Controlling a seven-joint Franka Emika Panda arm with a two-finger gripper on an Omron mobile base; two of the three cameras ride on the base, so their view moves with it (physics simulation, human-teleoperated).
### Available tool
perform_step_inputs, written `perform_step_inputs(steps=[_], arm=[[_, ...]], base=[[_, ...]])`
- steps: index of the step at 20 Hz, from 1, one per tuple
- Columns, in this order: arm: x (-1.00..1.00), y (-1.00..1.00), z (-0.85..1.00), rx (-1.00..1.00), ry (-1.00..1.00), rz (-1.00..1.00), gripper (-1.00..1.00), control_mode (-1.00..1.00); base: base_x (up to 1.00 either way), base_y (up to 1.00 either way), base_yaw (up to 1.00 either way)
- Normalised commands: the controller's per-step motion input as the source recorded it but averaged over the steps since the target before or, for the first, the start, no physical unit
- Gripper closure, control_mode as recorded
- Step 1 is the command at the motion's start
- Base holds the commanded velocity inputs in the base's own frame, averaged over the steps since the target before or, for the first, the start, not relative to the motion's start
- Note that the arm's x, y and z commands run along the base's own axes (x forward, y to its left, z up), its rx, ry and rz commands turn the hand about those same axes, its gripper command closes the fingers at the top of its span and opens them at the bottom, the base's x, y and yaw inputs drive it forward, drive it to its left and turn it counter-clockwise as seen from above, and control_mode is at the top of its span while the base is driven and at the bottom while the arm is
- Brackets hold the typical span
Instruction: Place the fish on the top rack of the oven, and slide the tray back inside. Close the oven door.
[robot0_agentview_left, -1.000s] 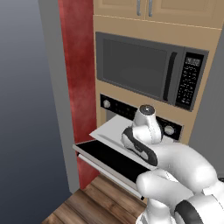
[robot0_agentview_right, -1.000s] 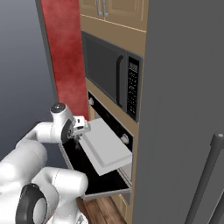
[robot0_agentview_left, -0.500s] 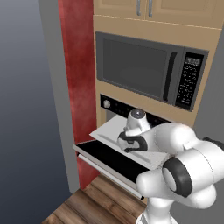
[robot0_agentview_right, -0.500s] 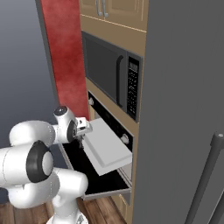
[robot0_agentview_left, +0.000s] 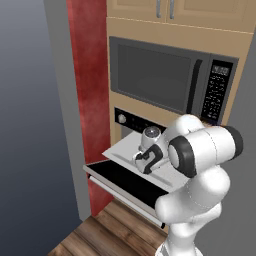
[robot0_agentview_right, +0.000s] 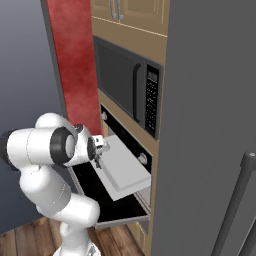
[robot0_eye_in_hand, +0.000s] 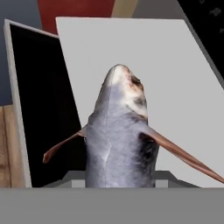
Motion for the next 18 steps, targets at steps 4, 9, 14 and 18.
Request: perform_step_inputs(steps=[4,9,14,18], arm=[[0.57,0.00,-0.42,-0.05,0.00,0.00,1.00,-1.00],[0.53,0.00,-0.39,-0.03,0.00,0.00,1.00,-1.00],[0.50,0.01,-0.46,-0.03,0.00,0.00,1.00,-1.00],[0.51,0.07,-0.42,-0.03,0.00,0.00,1.00,-1.00]], base=[[0.00,0.00,0.00],[0.00,0.00,0.00],[0.00,0.00,0.00],[0.00,0.00,0.00]])
